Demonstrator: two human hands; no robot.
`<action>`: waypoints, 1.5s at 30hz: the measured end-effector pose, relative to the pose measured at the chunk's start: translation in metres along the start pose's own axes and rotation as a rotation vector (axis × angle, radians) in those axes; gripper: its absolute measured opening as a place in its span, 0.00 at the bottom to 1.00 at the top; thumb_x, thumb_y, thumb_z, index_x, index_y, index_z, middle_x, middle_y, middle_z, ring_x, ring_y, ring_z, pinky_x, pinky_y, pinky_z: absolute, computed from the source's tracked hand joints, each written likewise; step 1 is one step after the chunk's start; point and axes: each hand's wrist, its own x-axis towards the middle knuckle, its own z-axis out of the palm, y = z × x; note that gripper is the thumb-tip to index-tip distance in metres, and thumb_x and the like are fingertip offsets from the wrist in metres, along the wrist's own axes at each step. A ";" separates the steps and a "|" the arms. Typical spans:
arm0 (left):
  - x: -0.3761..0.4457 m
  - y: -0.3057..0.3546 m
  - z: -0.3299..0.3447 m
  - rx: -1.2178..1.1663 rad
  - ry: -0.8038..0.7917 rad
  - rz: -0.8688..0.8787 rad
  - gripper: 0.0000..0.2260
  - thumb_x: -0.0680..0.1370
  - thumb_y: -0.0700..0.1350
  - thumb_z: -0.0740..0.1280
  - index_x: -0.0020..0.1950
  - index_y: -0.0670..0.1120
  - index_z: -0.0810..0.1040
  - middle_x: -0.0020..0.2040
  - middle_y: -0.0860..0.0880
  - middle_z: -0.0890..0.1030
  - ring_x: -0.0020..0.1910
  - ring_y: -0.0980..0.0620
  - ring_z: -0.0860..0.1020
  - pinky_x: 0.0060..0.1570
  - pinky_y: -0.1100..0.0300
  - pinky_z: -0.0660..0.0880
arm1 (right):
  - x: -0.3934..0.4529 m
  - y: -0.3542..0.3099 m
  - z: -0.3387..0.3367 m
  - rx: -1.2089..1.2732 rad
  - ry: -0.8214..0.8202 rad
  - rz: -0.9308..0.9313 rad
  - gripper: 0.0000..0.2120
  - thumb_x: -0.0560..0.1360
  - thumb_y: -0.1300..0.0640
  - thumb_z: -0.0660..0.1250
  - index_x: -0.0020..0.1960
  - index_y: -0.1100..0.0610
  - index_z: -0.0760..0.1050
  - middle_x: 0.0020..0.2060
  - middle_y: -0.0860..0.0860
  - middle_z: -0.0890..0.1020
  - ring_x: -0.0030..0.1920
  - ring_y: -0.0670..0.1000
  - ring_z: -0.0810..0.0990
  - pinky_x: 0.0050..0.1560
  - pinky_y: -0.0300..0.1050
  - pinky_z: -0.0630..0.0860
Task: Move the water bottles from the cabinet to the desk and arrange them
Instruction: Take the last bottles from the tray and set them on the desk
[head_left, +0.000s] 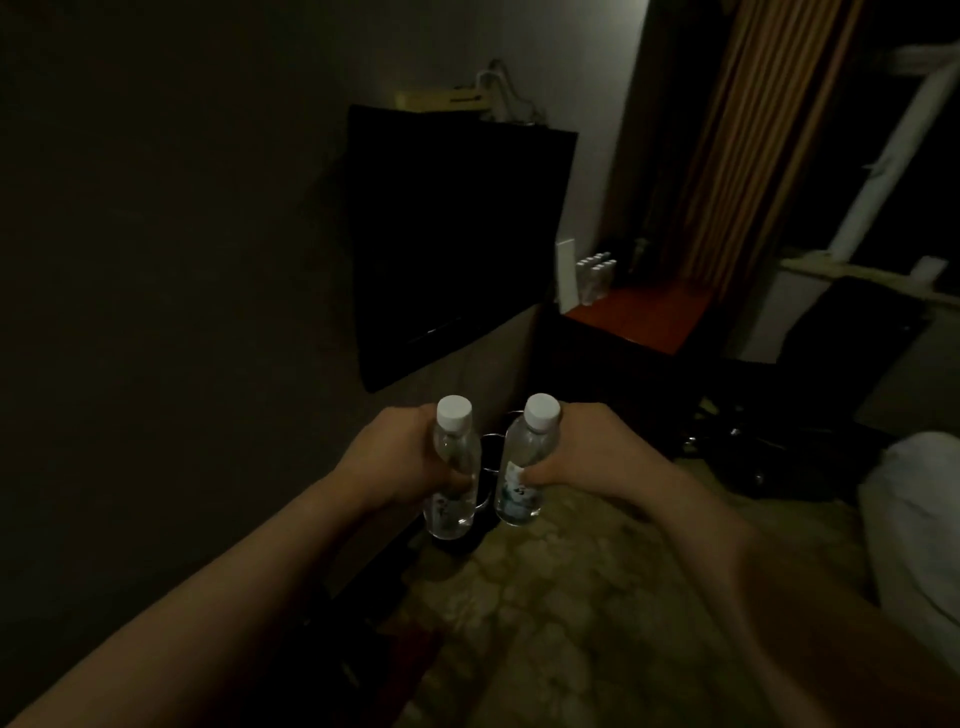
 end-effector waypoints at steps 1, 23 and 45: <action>0.013 0.015 0.007 -0.001 -0.016 0.026 0.20 0.63 0.51 0.80 0.51 0.54 0.77 0.46 0.55 0.81 0.44 0.56 0.80 0.48 0.52 0.80 | -0.001 0.015 -0.013 0.006 0.016 0.024 0.20 0.63 0.49 0.80 0.51 0.49 0.78 0.45 0.44 0.82 0.44 0.41 0.81 0.46 0.40 0.80; 0.386 0.192 0.143 -0.166 -0.310 0.515 0.11 0.67 0.49 0.76 0.46 0.55 0.79 0.44 0.56 0.83 0.45 0.59 0.82 0.47 0.55 0.81 | 0.152 0.266 -0.196 0.110 0.260 0.374 0.16 0.67 0.60 0.79 0.48 0.46 0.77 0.43 0.42 0.81 0.42 0.40 0.82 0.35 0.31 0.76; 0.733 0.362 0.312 -0.113 -0.380 0.563 0.11 0.68 0.47 0.78 0.47 0.55 0.81 0.45 0.56 0.83 0.47 0.60 0.81 0.48 0.59 0.80 | 0.361 0.570 -0.374 0.112 0.279 0.329 0.16 0.68 0.56 0.78 0.53 0.50 0.78 0.49 0.46 0.82 0.51 0.44 0.81 0.52 0.42 0.79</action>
